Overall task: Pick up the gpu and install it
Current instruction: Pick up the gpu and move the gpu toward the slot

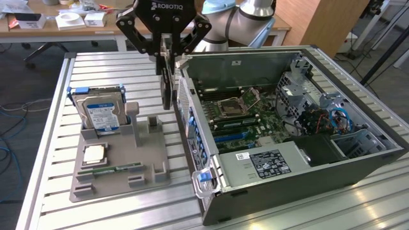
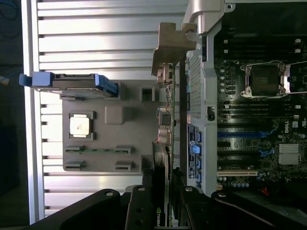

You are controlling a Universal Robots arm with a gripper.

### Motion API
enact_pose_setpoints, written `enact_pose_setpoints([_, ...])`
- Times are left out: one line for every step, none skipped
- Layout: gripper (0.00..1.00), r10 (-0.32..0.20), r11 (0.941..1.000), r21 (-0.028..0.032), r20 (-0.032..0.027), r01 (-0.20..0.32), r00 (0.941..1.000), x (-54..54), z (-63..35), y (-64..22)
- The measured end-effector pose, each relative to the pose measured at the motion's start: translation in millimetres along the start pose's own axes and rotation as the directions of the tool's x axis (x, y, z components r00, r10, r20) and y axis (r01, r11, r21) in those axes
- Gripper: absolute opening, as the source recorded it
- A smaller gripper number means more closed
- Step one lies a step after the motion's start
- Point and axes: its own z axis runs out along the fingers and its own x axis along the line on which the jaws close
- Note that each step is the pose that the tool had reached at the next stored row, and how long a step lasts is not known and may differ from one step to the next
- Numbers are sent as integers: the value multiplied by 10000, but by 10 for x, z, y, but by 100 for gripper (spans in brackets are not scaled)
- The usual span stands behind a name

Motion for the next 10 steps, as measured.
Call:
enact_pose_setpoints([26,-1,10000,1,-1,1,10000,-26,-1,1])
enact_pose_setpoints([26,0,10000,1,0,0,10000,-50,-2,2])
enact_pose_setpoints([26,-1,10000,1,-1,1,10000,-75,-3,3])
enact_pose_setpoints([26,-1,10000,1,-1,1,10000,-101,-4,4])
enact_pose_setpoints([26,0,10000,1,-1,0,10000,-130,-5,5])
enact_pose_setpoints([26,-1,10000,0,1,1,10000,-190,-6,7])
enact_pose_setpoints([26,0,10000,0,-1,0,10000,-227,-7,9])
enact_pose_setpoints([26,-1,10000,0,0,1,10000,-263,-8,10])
enact_pose_setpoints([26,-2,10000,1,0,2,10000,-299,-10,11])
enact_pose_setpoints([26,-1,10000,1,0,1,10000,-336,-11,13])
